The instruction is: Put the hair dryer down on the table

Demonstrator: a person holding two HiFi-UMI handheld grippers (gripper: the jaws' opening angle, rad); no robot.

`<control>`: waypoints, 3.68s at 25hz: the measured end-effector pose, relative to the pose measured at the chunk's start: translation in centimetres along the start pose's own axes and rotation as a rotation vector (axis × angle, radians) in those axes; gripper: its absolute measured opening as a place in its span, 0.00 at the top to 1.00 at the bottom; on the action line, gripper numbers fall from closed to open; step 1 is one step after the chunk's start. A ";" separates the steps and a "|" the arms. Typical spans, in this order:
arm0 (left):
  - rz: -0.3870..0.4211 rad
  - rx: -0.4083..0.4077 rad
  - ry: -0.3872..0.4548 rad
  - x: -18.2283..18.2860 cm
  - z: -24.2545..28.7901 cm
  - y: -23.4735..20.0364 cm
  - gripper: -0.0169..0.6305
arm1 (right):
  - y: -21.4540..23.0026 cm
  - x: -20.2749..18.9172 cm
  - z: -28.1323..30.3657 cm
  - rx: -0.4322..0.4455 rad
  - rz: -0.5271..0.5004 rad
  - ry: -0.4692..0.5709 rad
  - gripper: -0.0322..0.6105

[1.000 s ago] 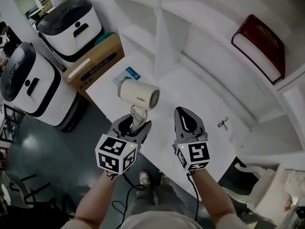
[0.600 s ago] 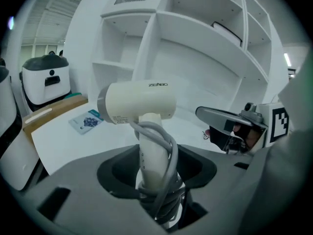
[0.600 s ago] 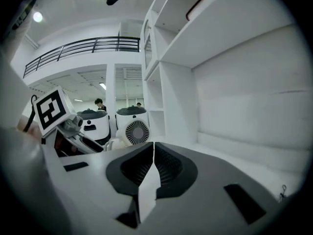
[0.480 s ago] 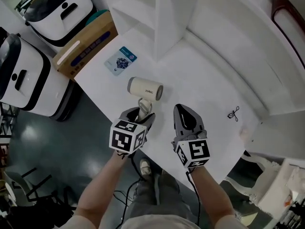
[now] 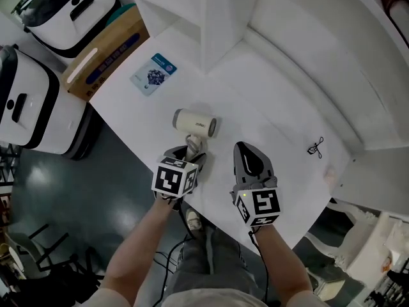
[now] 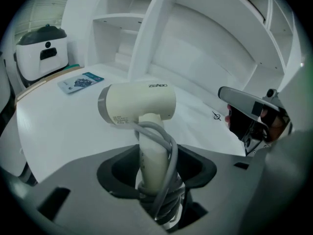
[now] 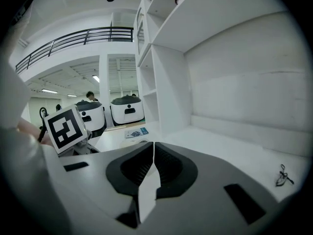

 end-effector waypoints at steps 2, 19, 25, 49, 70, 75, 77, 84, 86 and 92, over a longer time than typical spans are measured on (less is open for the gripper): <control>-0.009 0.007 -0.009 -0.3 0.1 -0.1 0.63 | 0.1 -0.2 0.0 -0.001 0.002 -0.008 0.92; 0.079 0.074 -0.039 -0.3 0.8 1.1 0.63 | 0.2 -1.0 -1.4 0.002 0.024 -0.058 0.92; 0.053 0.063 0.027 0.6 -1.3 1.2 0.63 | 0.1 -0.6 -2.6 -0.024 0.018 -0.039 0.92; 0.326 0.223 0.750 11.1 -33.8 16.6 0.82 | -5.4 21.7 -16.8 0.032 -0.063 0.348 0.92; 0.418 0.348 1.090 3.4 -45.9 24.5 0.95 | -10.7 27.6 -30.1 0.181 -0.203 0.537 0.92; 0.368 0.346 1.067 0.6 -44.4 24.0 0.95 | -10.8 25.7 -30.4 0.177 -0.191 0.501 0.92; 0.366 0.319 1.045 0.0 -43.7 24.1 0.95 | -11.2 25.0 -30.1 0.190 -0.168 0.484 0.92; 0.393 0.275 1.028 -0.3 -43.0 25.0 0.95 | -12.0 23.7 -29.7 0.184 -0.154 0.462 0.92; 0.397 0.274 1.027 -0.4 -43.0 25.0 0.95 | -11.8 23.6 -29.7 0.184 -0.147 0.456 0.92; 0.404 0.263 1.023 -0.4 -43.0 24.9 0.95 | -12.2 24.0 -29.9 0.189 -0.183 0.461 0.92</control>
Point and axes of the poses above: the fingertips, and each gripper's own axes: z forward along the fingers, y to its right, x out of its top, the point moved 9 cm from there along -z, backward along the fingers, and after that the axes turned 2 degrees about -x, right-handed, at the moved point
